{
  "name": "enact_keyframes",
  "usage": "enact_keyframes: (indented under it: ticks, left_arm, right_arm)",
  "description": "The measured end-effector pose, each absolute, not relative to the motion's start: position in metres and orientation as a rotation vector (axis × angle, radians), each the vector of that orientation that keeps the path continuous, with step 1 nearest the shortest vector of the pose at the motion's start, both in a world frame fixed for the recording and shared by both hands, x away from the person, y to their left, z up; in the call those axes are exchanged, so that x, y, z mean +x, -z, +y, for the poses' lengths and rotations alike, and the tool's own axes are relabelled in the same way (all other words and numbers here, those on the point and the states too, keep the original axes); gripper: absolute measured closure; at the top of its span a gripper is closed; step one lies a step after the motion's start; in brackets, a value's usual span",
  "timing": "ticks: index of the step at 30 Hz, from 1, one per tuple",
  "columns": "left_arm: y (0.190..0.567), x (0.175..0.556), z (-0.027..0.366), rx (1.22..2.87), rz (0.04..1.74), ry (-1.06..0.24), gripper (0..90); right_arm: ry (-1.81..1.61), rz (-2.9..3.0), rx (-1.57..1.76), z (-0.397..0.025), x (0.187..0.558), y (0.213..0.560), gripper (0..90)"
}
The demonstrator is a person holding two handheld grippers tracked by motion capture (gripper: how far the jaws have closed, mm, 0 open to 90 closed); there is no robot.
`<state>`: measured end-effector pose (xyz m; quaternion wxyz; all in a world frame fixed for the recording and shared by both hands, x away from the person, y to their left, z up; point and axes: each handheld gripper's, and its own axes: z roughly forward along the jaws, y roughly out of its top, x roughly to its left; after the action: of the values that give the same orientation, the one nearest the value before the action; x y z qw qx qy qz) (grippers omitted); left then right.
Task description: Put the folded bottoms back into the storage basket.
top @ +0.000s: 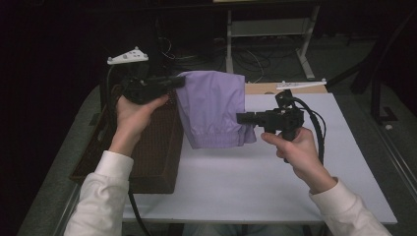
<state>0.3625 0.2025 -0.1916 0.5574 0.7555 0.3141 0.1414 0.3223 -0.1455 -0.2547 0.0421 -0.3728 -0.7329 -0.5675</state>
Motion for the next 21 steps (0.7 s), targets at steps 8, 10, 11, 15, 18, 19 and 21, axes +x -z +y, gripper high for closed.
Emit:
enact_keyframes:
  ticks: [8, 10, 11, 15, 18, 19, 21]
  left_arm:
    - [0.183, 0.363, 0.217, 1.773, 0.757, -0.364, 86.1]
    - [0.180, 0.363, 0.221, 1.769, 0.762, -0.372, 86.1]
    - [0.179, 0.363, 0.223, 1.768, 0.763, -0.379, 86.1]
    - [0.175, 0.362, 0.231, 1.763, 0.779, -0.402, 86.0]
    - [0.171, 0.360, 0.239, 1.758, 0.783, -0.420, 86.0]
    - [0.170, 0.359, 0.241, 1.753, 0.787, -0.424, 86.0]
    - [0.167, 0.357, 0.246, 1.750, 0.790, -0.436, 86.0]
  right_arm:
    - [1.750, -2.246, -1.116, -0.131, 0.331, 0.248, 86.5]
    - [1.756, -2.250, -1.107, -0.127, 0.333, 0.246, 86.5]
    - [1.757, -2.250, -1.103, -0.124, 0.334, 0.246, 86.5]
    - [1.758, -2.248, -1.085, -0.115, 0.338, 0.243, 86.4]
    - [1.757, -2.255, -1.073, -0.107, 0.342, 0.242, 86.4]
    - [1.757, -2.255, -1.070, -0.105, 0.343, 0.241, 86.4]
    - [1.757, -2.256, -1.066, -0.100, 0.345, 0.240, 86.4]
